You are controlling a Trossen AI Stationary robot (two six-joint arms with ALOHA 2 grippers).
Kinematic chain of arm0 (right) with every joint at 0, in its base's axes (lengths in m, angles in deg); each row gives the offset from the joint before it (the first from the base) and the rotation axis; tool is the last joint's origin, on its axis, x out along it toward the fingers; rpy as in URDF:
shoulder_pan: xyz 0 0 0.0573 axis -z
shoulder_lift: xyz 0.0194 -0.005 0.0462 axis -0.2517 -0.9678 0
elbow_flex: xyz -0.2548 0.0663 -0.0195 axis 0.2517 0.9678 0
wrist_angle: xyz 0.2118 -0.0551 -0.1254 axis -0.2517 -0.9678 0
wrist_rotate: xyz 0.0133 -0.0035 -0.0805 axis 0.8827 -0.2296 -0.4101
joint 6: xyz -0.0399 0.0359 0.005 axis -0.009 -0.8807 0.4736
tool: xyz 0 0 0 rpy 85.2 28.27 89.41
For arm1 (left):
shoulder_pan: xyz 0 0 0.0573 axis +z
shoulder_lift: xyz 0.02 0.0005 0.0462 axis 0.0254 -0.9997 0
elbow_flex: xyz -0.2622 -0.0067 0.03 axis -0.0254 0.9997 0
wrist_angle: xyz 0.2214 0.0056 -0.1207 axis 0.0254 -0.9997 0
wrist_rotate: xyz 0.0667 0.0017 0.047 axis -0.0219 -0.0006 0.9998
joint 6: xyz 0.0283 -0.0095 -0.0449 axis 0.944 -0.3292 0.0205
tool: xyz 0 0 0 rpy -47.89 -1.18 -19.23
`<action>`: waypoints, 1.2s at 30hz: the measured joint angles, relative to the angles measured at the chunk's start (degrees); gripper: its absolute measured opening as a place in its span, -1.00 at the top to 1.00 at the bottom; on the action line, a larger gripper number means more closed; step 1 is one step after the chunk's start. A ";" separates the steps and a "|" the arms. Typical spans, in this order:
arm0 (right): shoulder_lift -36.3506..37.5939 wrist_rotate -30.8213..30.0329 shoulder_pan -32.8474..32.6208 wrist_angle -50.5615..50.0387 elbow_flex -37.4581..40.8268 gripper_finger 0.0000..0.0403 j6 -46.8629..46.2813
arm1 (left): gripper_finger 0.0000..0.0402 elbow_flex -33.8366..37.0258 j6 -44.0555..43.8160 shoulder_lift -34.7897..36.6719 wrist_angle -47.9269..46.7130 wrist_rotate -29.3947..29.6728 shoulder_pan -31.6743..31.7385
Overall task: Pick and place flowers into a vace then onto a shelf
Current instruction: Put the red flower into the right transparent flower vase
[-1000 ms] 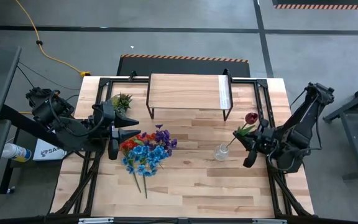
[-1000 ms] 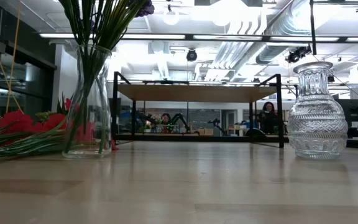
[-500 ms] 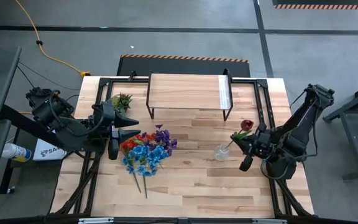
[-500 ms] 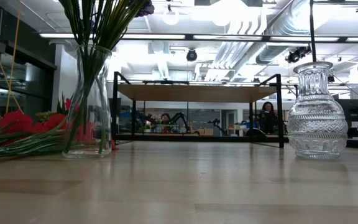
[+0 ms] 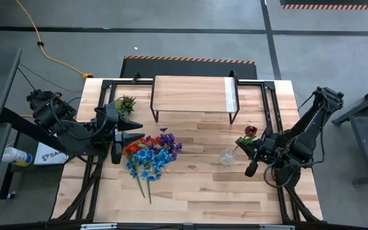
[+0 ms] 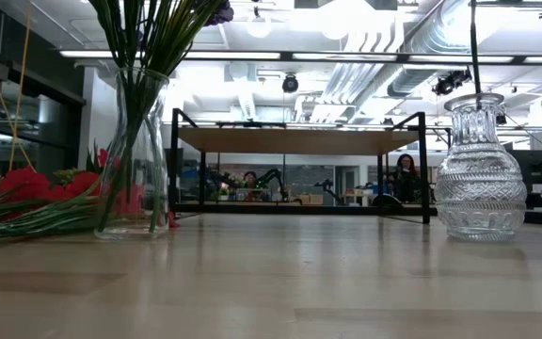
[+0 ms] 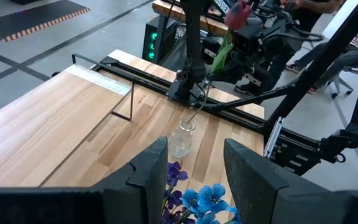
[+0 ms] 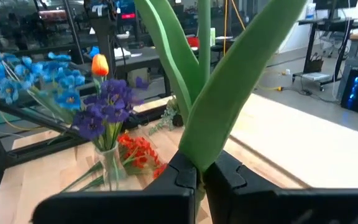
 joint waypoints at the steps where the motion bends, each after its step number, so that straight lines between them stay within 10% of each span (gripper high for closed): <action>1: -0.46 0.47 0.40 -0.02 0.00 0.97 -0.44 | 0.05 0.00 0.00 0.00 0.00 -0.02 0.00; 36: -3.43 10.96 3.11 -9.18 0.00 0.93 -8.58 | 0.05 0.00 0.02 0.02 -0.07 -0.35 0.00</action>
